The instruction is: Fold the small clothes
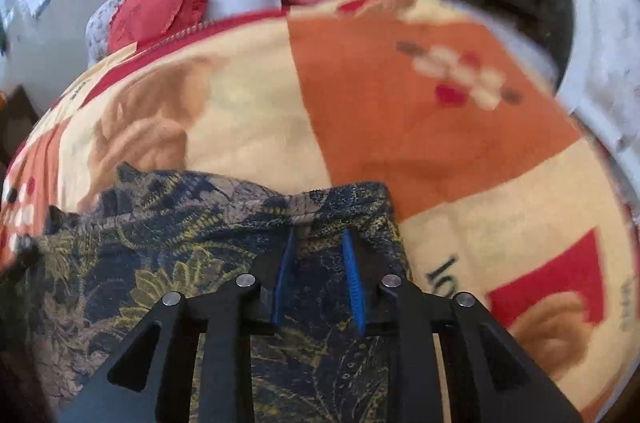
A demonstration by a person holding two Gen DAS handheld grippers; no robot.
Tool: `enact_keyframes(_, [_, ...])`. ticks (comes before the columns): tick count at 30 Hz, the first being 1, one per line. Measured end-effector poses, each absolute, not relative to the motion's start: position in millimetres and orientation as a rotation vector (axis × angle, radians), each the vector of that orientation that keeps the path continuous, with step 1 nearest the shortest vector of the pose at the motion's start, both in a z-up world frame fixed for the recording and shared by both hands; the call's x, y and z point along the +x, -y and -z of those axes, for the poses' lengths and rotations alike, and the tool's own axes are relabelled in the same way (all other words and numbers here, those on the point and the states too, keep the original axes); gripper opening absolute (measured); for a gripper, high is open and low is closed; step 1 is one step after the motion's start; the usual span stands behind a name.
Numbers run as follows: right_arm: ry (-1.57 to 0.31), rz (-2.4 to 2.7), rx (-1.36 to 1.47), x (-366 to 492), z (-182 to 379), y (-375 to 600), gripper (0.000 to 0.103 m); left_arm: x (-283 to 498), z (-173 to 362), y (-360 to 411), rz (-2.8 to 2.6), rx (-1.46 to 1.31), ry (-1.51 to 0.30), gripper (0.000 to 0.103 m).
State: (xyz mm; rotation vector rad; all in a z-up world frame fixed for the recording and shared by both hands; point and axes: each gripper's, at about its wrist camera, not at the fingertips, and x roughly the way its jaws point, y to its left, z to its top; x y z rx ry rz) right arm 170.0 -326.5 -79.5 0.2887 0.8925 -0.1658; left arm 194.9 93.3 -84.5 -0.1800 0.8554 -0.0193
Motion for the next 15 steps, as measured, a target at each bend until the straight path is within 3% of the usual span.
enact_keyframes(4, [-0.893,0.151,0.35,173,86,339,0.052,199,86,-93,0.008,-0.188,-0.857,0.059])
enact_keyframes(15, [-0.889,0.152,0.359,172,87,335,0.053,202,87,-88,0.01,-0.164,-0.866,0.064])
